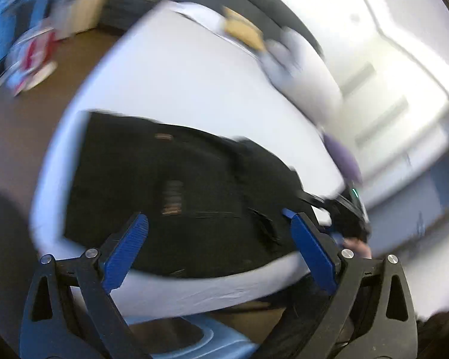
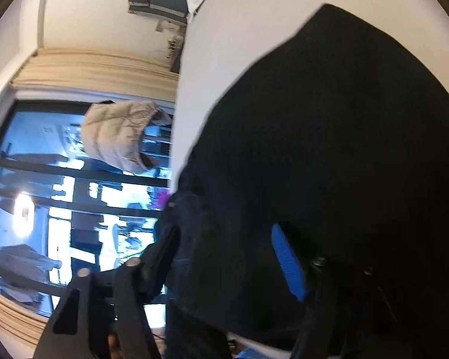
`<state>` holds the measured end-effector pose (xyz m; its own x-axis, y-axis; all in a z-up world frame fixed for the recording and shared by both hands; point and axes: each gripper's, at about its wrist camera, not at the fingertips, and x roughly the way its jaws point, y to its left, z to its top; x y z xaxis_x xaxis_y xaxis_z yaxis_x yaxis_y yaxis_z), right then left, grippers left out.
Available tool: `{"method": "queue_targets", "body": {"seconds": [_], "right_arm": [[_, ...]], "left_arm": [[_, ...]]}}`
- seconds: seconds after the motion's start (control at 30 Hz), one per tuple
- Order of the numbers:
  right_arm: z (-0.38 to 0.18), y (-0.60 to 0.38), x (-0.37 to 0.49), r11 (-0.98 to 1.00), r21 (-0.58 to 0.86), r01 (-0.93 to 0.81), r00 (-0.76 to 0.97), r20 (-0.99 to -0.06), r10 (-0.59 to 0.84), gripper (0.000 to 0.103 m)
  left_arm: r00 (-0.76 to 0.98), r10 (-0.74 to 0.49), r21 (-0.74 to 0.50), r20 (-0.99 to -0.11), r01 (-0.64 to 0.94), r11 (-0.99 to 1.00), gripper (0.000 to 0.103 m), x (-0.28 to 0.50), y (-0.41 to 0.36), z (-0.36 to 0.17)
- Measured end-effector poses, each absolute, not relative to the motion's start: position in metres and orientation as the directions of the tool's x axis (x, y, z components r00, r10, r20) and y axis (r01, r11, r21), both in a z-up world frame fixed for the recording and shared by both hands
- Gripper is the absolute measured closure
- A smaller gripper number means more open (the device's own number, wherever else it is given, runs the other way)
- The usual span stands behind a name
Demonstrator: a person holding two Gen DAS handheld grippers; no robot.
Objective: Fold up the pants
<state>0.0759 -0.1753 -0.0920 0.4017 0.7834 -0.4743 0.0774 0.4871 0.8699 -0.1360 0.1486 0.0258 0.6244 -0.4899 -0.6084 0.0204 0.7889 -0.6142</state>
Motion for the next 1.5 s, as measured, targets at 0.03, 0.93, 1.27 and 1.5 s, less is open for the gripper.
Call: {"method": "queue_targets", "body": {"seconds": [0.03, 0.93, 1.27, 1.5], "right_arm": [[-0.086, -0.174, 0.075, 0.465, 0.882, 0.078, 0.403, -0.454, 0.794, 0.030], [-0.053, -0.116, 0.090, 0.348, 0.937, -0.033, 0.326, -0.319, 0.890, 0.022], [-0.046, -0.110, 0.107, 0.404, 0.914, -0.041, 0.274, -0.379, 0.884, 0.022], [-0.052, -0.103, 0.132, 0.465, 0.885, -0.029, 0.213, -0.449, 0.868, 0.022]], "left_arm": [[0.650, -0.481, -0.645, -0.588, -0.020, 0.764, 0.006, -0.146, 0.167, 0.023], [0.719, -0.579, -0.918, -0.385, -0.361, 0.162, 0.007, -0.158, 0.256, -0.133], [0.699, -0.613, -0.924, -0.369, -0.349, 0.158, 0.041, -0.146, 0.247, -0.122], [0.692, -0.618, -0.926, -0.373, -0.322, 0.197, 0.059, -0.129, 0.234, -0.123]]}}
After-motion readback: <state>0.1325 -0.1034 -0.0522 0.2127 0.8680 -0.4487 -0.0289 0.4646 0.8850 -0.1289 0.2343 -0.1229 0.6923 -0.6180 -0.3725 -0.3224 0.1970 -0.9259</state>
